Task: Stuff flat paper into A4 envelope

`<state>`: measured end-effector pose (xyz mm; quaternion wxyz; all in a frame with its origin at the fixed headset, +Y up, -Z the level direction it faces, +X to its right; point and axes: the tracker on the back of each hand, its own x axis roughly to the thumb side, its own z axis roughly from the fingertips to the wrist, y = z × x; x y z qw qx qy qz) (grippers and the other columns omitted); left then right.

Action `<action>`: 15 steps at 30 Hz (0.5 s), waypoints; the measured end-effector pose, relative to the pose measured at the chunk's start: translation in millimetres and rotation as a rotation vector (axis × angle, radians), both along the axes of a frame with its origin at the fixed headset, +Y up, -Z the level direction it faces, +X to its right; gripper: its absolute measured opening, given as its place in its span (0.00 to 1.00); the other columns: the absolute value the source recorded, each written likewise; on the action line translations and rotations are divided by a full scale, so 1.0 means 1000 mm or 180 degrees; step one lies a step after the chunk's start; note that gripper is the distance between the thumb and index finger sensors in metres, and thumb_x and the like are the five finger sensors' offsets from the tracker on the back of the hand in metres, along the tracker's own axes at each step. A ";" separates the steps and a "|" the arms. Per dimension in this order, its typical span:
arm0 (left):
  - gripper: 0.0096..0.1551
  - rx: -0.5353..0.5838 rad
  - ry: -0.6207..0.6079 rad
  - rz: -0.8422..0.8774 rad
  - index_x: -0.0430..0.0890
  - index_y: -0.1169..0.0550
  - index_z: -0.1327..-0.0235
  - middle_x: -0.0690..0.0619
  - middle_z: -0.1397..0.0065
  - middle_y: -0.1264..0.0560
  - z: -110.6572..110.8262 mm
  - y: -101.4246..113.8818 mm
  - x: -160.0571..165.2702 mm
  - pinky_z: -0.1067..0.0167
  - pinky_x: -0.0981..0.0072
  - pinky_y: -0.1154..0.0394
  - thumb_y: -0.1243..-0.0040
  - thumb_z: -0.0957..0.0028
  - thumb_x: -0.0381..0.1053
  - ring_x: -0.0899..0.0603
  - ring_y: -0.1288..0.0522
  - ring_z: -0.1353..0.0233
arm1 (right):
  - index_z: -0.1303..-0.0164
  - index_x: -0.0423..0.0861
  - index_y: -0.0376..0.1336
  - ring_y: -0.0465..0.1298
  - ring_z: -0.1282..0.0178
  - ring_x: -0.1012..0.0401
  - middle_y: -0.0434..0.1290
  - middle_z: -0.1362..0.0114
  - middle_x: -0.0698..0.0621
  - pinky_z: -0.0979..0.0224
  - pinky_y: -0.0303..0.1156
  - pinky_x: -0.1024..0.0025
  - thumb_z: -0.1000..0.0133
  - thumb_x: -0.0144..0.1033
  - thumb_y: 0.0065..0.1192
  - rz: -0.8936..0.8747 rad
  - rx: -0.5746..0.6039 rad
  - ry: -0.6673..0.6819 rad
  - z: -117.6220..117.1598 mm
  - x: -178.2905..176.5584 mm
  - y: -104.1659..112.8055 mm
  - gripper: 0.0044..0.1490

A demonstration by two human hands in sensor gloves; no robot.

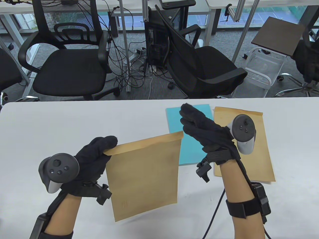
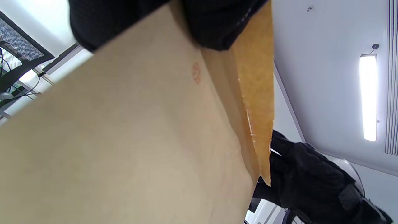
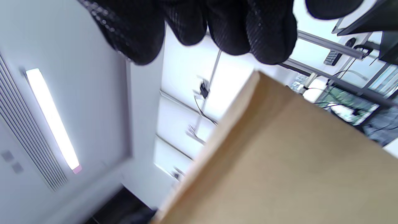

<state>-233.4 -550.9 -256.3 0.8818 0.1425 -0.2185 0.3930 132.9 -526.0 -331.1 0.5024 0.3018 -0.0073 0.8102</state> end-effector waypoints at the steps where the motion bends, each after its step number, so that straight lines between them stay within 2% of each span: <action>1: 0.22 0.0012 -0.0014 -0.0018 0.53 0.24 0.39 0.47 0.38 0.23 0.000 -0.001 0.003 0.41 0.49 0.23 0.39 0.47 0.43 0.43 0.18 0.45 | 0.13 0.34 0.55 0.63 0.24 0.26 0.58 0.17 0.25 0.30 0.49 0.23 0.38 0.40 0.64 0.0389 0.0028 0.0053 0.001 -0.013 0.006 0.45; 5: 0.22 0.0082 0.0003 -0.0058 0.53 0.24 0.39 0.47 0.38 0.23 0.002 -0.006 0.012 0.41 0.49 0.22 0.39 0.47 0.43 0.44 0.18 0.45 | 0.20 0.30 0.64 0.69 0.29 0.25 0.65 0.21 0.24 0.32 0.48 0.19 0.40 0.38 0.68 0.1484 -0.0045 0.0244 0.002 -0.050 0.013 0.41; 7: 0.22 0.0118 0.0034 -0.0063 0.52 0.24 0.39 0.47 0.38 0.23 0.004 -0.006 0.014 0.41 0.49 0.22 0.39 0.47 0.43 0.44 0.18 0.45 | 0.29 0.31 0.70 0.71 0.31 0.26 0.69 0.24 0.25 0.32 0.47 0.18 0.40 0.32 0.67 0.1915 -0.0251 0.0423 0.000 -0.063 0.009 0.31; 10: 0.22 0.0198 0.0116 -0.0148 0.52 0.24 0.39 0.47 0.39 0.23 0.007 -0.006 0.013 0.42 0.50 0.21 0.39 0.47 0.44 0.45 0.17 0.47 | 0.36 0.31 0.72 0.73 0.34 0.27 0.73 0.28 0.27 0.32 0.49 0.19 0.41 0.26 0.67 0.1779 -0.0246 0.0532 -0.004 -0.067 0.000 0.25; 12: 0.24 0.0148 0.0120 -0.0189 0.51 0.25 0.37 0.47 0.39 0.22 0.006 -0.007 0.012 0.43 0.51 0.20 0.37 0.47 0.45 0.46 0.16 0.47 | 0.36 0.32 0.72 0.73 0.33 0.28 0.72 0.28 0.28 0.32 0.49 0.20 0.41 0.26 0.67 0.1730 -0.0183 0.0500 -0.005 -0.066 -0.006 0.25; 13: 0.27 0.0093 0.0095 -0.0226 0.50 0.26 0.34 0.47 0.39 0.22 0.005 -0.007 0.012 0.44 0.51 0.20 0.35 0.49 0.46 0.46 0.16 0.47 | 0.36 0.32 0.72 0.73 0.33 0.28 0.72 0.28 0.28 0.32 0.50 0.20 0.42 0.26 0.67 0.1734 -0.0147 0.0456 -0.005 -0.065 -0.008 0.25; 15: 0.44 -0.0115 -0.0112 -0.0515 0.48 0.33 0.25 0.45 0.30 0.27 0.002 -0.008 0.012 0.40 0.47 0.23 0.28 0.56 0.51 0.43 0.18 0.40 | 0.37 0.33 0.71 0.73 0.33 0.29 0.72 0.28 0.29 0.32 0.50 0.20 0.42 0.27 0.66 0.1843 -0.0031 0.0287 -0.006 -0.061 -0.011 0.25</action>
